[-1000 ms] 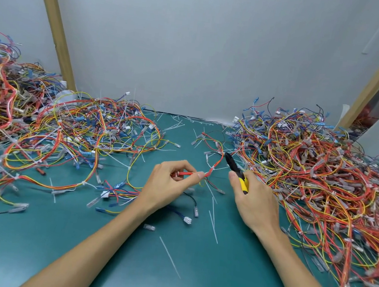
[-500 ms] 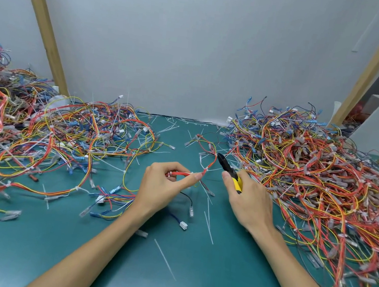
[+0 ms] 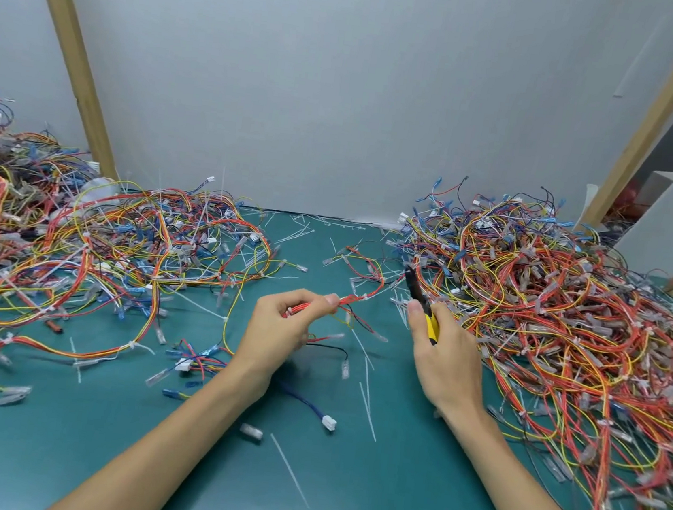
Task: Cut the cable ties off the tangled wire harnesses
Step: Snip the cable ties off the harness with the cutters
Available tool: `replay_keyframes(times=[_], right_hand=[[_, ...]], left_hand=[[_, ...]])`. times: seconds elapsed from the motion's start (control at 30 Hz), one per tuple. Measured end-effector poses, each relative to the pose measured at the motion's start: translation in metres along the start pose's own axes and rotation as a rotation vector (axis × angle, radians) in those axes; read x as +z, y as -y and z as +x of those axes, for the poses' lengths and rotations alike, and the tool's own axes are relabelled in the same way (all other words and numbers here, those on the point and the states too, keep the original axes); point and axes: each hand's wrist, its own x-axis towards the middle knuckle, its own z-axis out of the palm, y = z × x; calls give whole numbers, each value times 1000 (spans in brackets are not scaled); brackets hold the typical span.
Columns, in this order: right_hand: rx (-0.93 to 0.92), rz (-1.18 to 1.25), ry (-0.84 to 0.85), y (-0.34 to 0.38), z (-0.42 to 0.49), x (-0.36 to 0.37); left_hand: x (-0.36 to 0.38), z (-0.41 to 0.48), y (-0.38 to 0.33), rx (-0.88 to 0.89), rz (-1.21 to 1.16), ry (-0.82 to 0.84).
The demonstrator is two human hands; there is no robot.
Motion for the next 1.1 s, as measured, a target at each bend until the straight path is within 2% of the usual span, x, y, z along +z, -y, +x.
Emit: replay_keyframes(times=[0.27, 0.43, 0.5, 0.63, 0.77, 0.97, 1.1], right_hand=[[29, 94, -45, 0, 1, -2], [34, 118, -35, -3, 2, -1], [38, 197, -16, -3, 2, -1], [125, 630, 101, 10, 1, 0], [291, 1013, 167, 23, 0, 0], [344, 1086, 240, 28, 1, -5], [341, 1065, 270, 30, 0, -4]], left_hand=[[3, -7, -20, -124, -439, 53], [9, -15, -29, -227, -807, 176], [10, -18, -27, -250, -863, 230], [10, -16, -15, -204, -735, 329], [18, -13, -9, -62, -372, 467], [20, -17, 0, 65, -6, 497], [27, -22, 1, 70, 130, 363]])
